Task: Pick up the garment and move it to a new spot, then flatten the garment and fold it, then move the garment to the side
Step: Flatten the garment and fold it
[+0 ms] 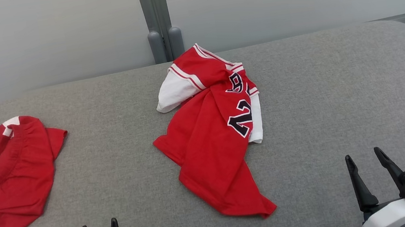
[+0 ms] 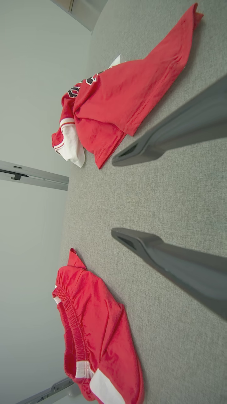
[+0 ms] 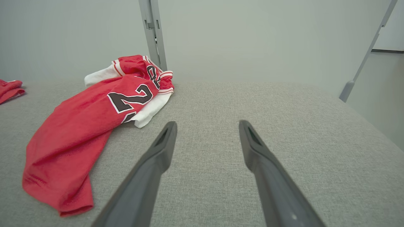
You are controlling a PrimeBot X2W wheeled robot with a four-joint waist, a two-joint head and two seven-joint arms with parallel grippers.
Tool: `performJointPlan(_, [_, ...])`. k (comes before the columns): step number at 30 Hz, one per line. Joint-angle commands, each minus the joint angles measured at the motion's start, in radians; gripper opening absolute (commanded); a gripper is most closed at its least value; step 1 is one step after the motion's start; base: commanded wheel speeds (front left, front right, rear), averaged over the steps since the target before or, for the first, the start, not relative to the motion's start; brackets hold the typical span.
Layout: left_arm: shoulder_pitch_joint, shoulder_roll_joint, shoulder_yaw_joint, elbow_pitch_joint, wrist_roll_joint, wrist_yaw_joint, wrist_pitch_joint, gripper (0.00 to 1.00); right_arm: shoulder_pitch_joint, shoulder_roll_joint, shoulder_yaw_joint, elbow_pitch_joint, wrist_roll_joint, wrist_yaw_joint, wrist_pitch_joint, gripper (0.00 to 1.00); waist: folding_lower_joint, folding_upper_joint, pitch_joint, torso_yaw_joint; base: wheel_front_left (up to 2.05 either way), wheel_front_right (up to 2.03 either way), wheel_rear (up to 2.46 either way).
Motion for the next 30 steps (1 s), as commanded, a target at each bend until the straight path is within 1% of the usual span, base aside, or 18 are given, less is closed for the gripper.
performJointPlan(1, [0.006,0.001,0.003,0.002,-0.005,-0.003,-0.003,1.00,-0.011,-0.006,0.000,-0.006,-0.010,0.000,-0.003,1.00,0.0000,-0.0001,-0.002,0.004,0.00,0.00,0.00])
performJointPlan(6, [0.006,0.001,-0.001,0.012,-0.008,-0.006,-0.003,1.00,-0.016,-0.007,0.003,-0.007,-0.011,0.000,-0.003,1.00,0.0000,-0.0001,-0.002,0.014,0.00,0.00,0.00])
performJointPlan(9, [-0.011,0.001,-0.021,0.038,-0.024,-0.010,-0.002,1.00,-0.029,-0.006,0.018,-0.006,-0.010,0.000,-0.003,1.00,0.0000,-0.0001,0.005,0.005,0.00,0.00,0.00])
performJointPlan(12, [-0.046,0.000,-0.079,0.098,-0.028,-0.018,-0.002,1.00,-0.042,-0.011,0.041,-0.003,-0.005,0.000,-0.003,1.00,0.0000,-0.0001,0.014,-0.020,0.00,0.00,0.00])
performJointPlan(16, [-0.121,0.001,-0.186,0.182,-0.060,-0.023,0.012,1.00,-0.058,-0.016,0.054,-0.008,0.003,0.000,-0.003,1.00,0.0000,-0.0001,0.037,-0.064,0.00,0.00,0.00])
performJointPlan(19, [-0.201,0.002,-0.281,0.257,-0.149,-0.027,0.077,1.00,-0.066,-0.015,0.060,-0.007,0.007,0.000,-0.003,1.00,0.0000,-0.0001,0.066,-0.100,0.00,0.00,0.00])
performJointPlan(21, [-0.252,0.003,-0.325,0.301,-0.247,-0.026,0.125,1.00,-0.075,-0.011,0.061,-0.003,0.010,0.000,-0.003,1.00,0.0000,-0.0001,0.083,-0.123,0.00,0.00,0.00])
performJointPlan(25, [-0.333,0.003,-0.396,0.400,-0.394,0.005,0.242,1.00,-0.085,-0.001,0.067,0.002,0.012,0.000,-0.003,1.00,0.0000,-0.0001,0.110,-0.174,0.00,0.00,0.00])
performJointPlan(28, [-0.375,0.003,-0.426,0.429,-0.501,0.016,0.274,1.00,-0.094,0.005,0.062,0.002,0.014,0.000,-0.003,1.00,0.0000,-0.0001,0.127,-0.203,0.00,0.00,0.00])
performJointPlan(30, [-0.397,0.002,-0.445,0.436,-0.564,0.013,0.267,1.00,-0.095,0.010,0.058,0.003,0.016,0.000,-0.003,1.00,0.0000,-0.0001,0.134,-0.215,0.00,0.00,0.00])
